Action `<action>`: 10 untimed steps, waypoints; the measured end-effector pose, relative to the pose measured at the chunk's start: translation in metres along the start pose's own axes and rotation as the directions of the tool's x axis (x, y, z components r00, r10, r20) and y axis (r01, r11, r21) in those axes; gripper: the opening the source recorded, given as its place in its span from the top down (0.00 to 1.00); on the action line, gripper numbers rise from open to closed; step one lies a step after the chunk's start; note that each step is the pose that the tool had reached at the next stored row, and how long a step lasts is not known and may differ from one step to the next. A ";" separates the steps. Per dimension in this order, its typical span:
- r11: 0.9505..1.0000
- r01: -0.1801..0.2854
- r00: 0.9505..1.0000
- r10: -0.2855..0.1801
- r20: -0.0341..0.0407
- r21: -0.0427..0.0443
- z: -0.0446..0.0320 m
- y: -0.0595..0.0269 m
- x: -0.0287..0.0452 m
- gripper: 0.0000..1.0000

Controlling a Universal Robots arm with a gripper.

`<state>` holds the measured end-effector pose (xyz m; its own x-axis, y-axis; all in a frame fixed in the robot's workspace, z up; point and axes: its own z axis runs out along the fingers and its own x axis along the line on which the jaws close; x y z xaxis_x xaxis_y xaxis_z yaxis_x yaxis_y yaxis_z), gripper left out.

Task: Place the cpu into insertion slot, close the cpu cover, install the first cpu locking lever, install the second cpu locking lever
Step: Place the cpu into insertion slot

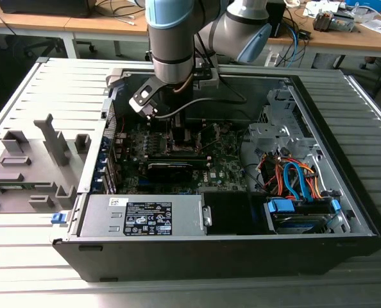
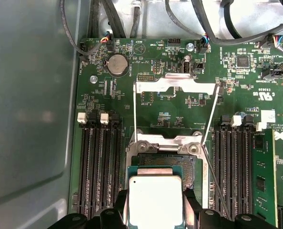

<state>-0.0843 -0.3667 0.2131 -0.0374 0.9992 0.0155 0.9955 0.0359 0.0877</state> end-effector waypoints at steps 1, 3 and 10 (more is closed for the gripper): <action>1.000 0.000 1.000 0.000 0.000 0.000 0.0003 0.0000 0.0000 0.46; 1.000 0.000 1.000 0.000 0.000 0.000 0.0011 0.0000 0.0000 0.46; 1.000 0.000 1.000 0.000 0.000 0.000 0.0028 0.0000 -0.0001 0.46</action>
<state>-0.0841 -0.3667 0.2104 -0.0374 0.9992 0.0154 0.9955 0.0359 0.0877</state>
